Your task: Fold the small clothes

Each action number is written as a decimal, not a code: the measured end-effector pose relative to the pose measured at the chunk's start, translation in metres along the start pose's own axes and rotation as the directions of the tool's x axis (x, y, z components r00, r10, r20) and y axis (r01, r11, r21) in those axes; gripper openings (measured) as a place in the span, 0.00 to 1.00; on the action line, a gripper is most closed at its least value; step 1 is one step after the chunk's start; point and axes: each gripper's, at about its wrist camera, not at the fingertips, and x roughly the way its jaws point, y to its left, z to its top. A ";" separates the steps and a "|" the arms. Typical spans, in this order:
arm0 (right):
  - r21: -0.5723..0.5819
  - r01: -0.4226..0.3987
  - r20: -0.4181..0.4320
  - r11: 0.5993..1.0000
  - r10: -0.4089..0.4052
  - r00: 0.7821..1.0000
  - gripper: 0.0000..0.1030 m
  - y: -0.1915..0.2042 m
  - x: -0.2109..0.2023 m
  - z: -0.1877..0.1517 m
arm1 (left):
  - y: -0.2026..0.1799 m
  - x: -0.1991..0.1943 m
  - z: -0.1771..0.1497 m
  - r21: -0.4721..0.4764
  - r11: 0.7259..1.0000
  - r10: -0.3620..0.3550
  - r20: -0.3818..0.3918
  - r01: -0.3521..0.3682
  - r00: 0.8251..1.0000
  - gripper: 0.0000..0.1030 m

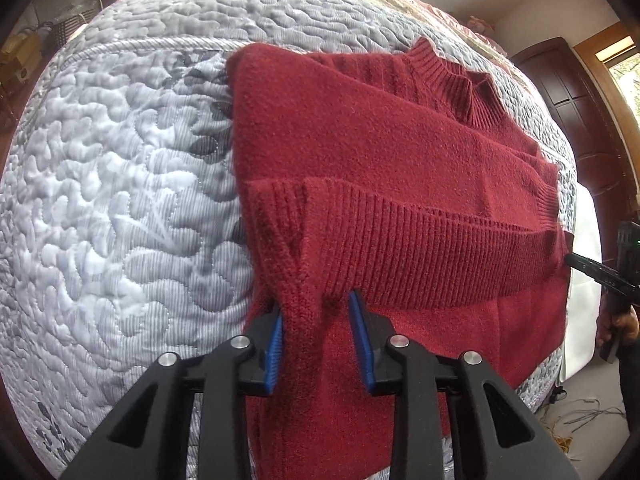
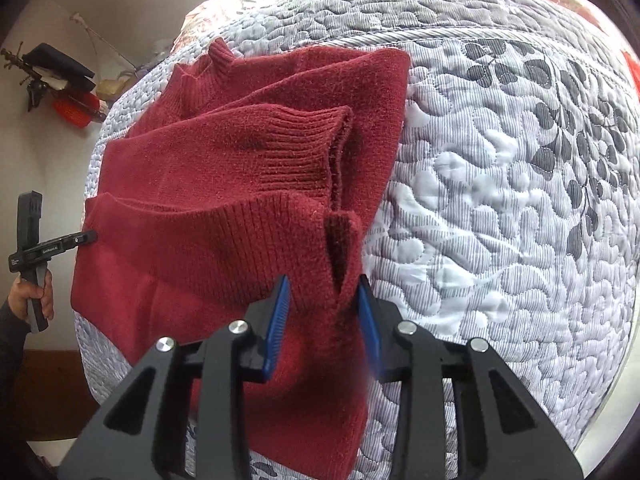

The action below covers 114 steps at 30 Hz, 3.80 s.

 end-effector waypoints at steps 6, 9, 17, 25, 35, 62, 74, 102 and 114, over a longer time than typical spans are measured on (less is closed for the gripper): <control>-0.032 0.042 0.018 0.999 -0.042 0.999 0.08 0.009 -0.006 -0.004 | -0.009 -0.009 -0.003 0.042 0.998 0.041 0.058 -0.043 0.997 0.10; -0.031 0.051 0.042 0.998 -0.050 0.998 0.07 0.013 -0.015 -0.007 | -0.012 -0.015 -0.007 0.040 0.997 0.065 0.086 -0.068 0.994 0.10; -0.006 0.035 0.125 0.999 -0.034 0.992 0.07 0.018 -0.057 -0.012 | -0.020 -0.058 -0.019 0.013 0.998 0.051 0.206 -0.055 0.977 0.10; -0.020 0.037 0.221 0.999 -0.031 0.975 0.07 0.028 -0.102 -0.003 | -0.033 -0.107 -0.018 0.047 0.997 0.035 0.328 -0.054 0.944 0.10; -0.051 0.049 0.325 0.997 -0.030 0.945 0.07 0.033 -0.131 0.050 | -0.044 -0.140 0.029 0.114 0.991 0.011 0.427 -0.066 0.904 0.10; 0.004 0.113 0.235 0.994 -0.111 0.966 0.06 -0.015 -0.020 0.178 | 0.005 -0.029 0.169 0.015 1.000 -0.010 0.283 0.006 0.959 0.10; 0.035 0.109 0.206 0.993 -0.114 0.972 0.06 -0.029 0.005 0.186 | 0.023 0.006 0.181 -0.028 1.000 0.016 0.221 -0.010 0.975 0.10; 0.116 0.039 0.150 0.993 -0.056 0.987 0.19 -0.028 0.030 0.102 | 0.010 0.034 0.097 -0.075 0.996 -0.033 0.138 0.044 0.990 0.32; 0.088 0.014 0.116 0.996 -0.025 0.993 0.30 0.011 -0.004 -0.005 | 0.013 -0.014 0.009 -0.095 0.986 -0.123 0.139 0.136 0.983 0.44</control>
